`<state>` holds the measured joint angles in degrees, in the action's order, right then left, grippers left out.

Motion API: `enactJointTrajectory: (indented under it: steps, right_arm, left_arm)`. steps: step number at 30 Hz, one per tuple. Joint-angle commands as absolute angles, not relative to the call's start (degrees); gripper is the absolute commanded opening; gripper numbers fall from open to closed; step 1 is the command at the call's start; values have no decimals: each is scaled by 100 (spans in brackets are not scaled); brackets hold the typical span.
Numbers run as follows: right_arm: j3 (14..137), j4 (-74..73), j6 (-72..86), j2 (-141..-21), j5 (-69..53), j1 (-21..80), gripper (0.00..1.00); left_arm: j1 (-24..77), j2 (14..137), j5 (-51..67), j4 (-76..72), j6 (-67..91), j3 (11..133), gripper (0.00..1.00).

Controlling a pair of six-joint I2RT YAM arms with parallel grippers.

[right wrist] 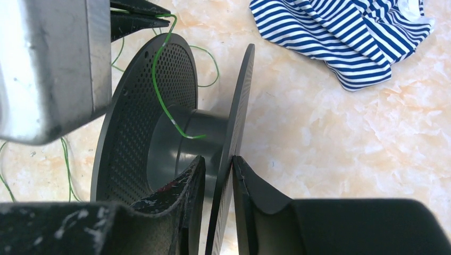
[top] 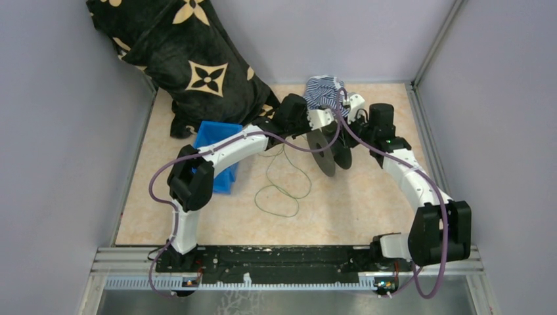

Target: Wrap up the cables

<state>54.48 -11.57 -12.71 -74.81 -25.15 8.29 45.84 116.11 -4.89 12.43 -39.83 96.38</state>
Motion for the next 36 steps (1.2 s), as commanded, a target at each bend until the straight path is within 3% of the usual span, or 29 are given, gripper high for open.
enactJointTrajectory:
  steps: [1, 11, 36]
  right_arm:
    - [5832, -983, -1410, -7521, -2813, 773, 27]
    - [5914, -1083, -1367, -7692, -3292, 624, 33]
    - [5867, -889, -605, -7840, -3627, 545, 35]
  left_arm:
    - [4522, 11373, -219, 1163, -4154, 9601, 0]
    - [4485, 11601, -4, 1157, -4801, 9861, 0]
    - [4482, 11977, 107, 759, -5401, 10126, 0]
